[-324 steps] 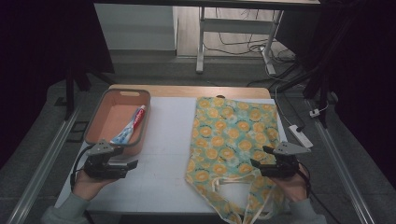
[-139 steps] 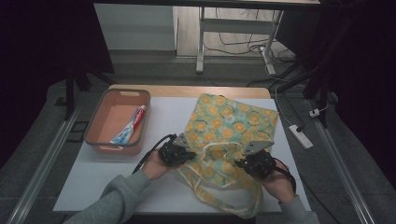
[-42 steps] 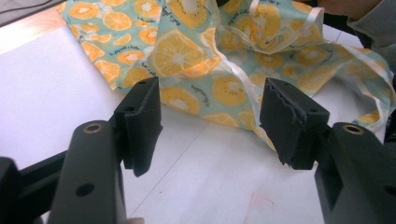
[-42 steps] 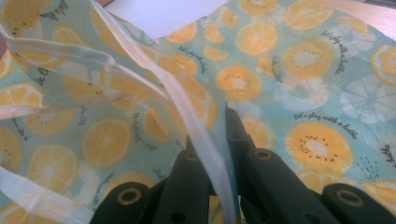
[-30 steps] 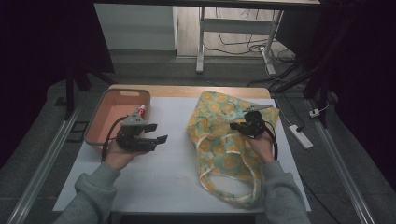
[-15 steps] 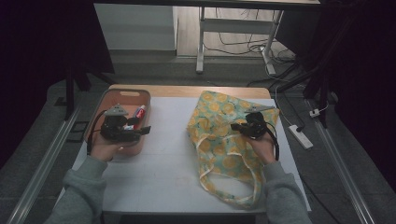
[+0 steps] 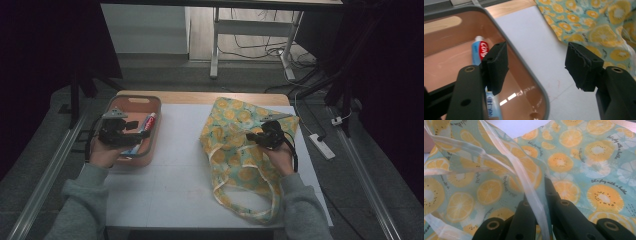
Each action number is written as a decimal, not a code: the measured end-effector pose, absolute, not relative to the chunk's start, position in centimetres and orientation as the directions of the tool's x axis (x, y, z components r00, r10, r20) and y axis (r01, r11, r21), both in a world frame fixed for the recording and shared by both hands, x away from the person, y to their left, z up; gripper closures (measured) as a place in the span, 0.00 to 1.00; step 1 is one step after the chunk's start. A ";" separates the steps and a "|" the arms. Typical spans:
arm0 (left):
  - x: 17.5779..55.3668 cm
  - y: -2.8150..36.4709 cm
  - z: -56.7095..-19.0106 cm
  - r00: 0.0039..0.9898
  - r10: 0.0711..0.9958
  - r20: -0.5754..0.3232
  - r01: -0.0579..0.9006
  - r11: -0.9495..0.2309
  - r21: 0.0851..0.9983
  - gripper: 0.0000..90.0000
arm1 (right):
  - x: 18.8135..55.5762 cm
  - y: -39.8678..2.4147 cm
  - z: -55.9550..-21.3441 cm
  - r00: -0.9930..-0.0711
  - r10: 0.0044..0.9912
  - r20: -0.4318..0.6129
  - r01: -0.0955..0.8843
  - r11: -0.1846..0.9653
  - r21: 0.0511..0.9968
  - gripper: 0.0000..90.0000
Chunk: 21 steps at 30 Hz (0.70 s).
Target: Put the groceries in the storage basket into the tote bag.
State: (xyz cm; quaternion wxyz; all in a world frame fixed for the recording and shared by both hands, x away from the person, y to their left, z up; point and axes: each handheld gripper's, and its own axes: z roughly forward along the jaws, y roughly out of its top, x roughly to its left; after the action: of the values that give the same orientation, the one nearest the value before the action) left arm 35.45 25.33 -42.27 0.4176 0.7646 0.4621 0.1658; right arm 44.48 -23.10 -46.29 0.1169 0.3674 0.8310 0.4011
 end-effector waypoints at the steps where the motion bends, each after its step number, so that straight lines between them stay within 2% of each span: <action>1: 35.6 25.6 -42.2 0.507 0.852 -0.132 0.572 -0.219 0.790 0.39 | 44.5 -23.0 -46.3 -0.704 0.703 0.100 0.516 0.409 0.753 1.00; 6: 37.7 25.8 -42.7 0.491 0.862 -0.123 0.615 -0.243 0.751 0.37 | 44.3 -22.8 -46.2 -0.708 0.699 0.104 0.516 0.410 0.752 1.00; 10: 40.1 25.2 -43.2 0.509 0.856 -0.089 0.665 -0.325 0.673 0.36 | 44.3 -22.7 -46.4 -0.709 0.698 0.104 0.517 0.413 0.750 1.00; 21: 45.9 25.1 -45.1 0.441 0.895 -0.063 0.783 -0.350 0.514 0.36 | 44.2 -22.7 -46.5 -0.709 0.698 0.103 0.519 0.417 0.746 1.00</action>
State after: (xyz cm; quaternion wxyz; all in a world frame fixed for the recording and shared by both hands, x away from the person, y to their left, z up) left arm 45.87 25.07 -45.11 0.2429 0.8134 0.5159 0.1151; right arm 44.19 -22.73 -46.52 0.1124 0.3647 0.8343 0.3980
